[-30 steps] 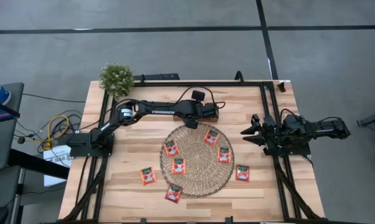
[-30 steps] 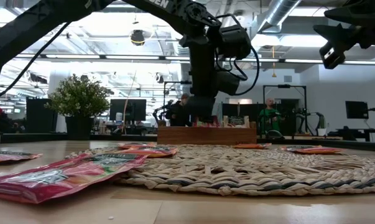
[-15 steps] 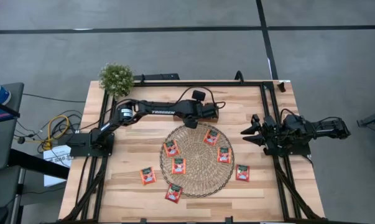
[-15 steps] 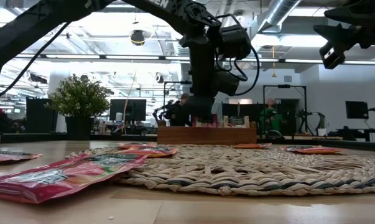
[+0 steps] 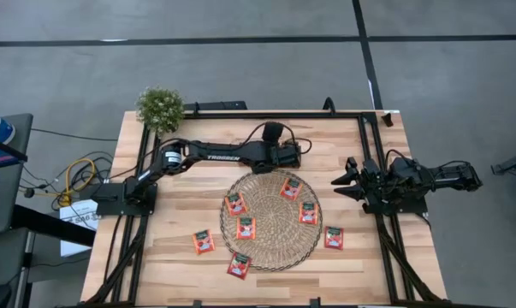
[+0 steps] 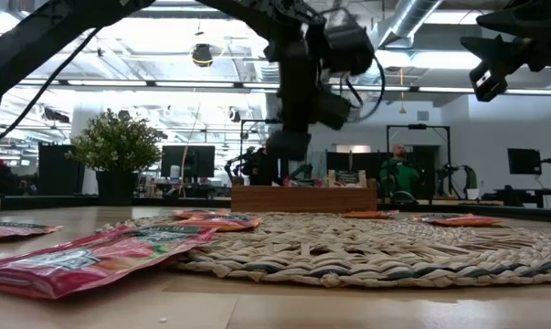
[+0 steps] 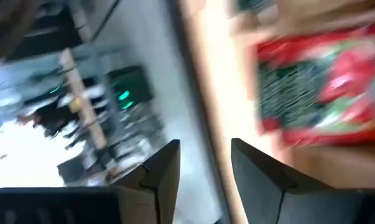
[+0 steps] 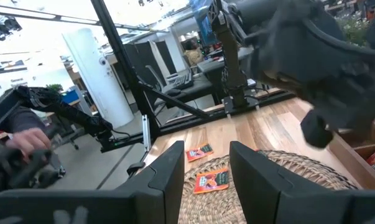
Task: Pick & Place Tea
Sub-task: Put the red tea bag into the middle section of the wooden organizer
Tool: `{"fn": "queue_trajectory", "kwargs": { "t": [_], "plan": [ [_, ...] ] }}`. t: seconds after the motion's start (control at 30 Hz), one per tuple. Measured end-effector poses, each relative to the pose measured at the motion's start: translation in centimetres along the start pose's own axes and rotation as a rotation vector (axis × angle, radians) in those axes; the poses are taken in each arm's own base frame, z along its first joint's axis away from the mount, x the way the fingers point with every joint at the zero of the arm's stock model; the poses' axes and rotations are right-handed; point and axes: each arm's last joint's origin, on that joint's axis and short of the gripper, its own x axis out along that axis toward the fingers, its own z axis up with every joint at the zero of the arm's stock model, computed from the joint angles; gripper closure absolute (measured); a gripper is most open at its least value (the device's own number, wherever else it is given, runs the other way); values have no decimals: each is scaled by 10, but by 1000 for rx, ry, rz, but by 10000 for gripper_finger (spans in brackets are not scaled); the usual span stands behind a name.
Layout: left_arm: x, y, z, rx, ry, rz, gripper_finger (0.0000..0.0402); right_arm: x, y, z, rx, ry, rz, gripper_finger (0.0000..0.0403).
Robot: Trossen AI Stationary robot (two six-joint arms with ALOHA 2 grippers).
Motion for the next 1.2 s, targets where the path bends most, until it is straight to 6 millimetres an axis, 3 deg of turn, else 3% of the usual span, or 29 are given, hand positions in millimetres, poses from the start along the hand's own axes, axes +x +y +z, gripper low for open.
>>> {"fn": "queue_trajectory", "kwargs": {
  "t": [0.13,0.4,0.63,0.83,1.2],
  "plan": [
    [-39,12,-16,-114,19,10,262,0,0,0,1,4,-1,282],
    [-141,4,-63,-340,-8,-593,262,0,0,-1,27,13,-4,282],
    [-201,-24,-66,-186,-129,-716,262,0,0,-2,28,22,23,282],
    [-226,-69,-53,-18,-309,-785,262,0,1,-2,28,30,44,282],
    [-252,-136,-57,84,-392,-866,262,0,1,-2,27,31,47,282]
  ]
}}
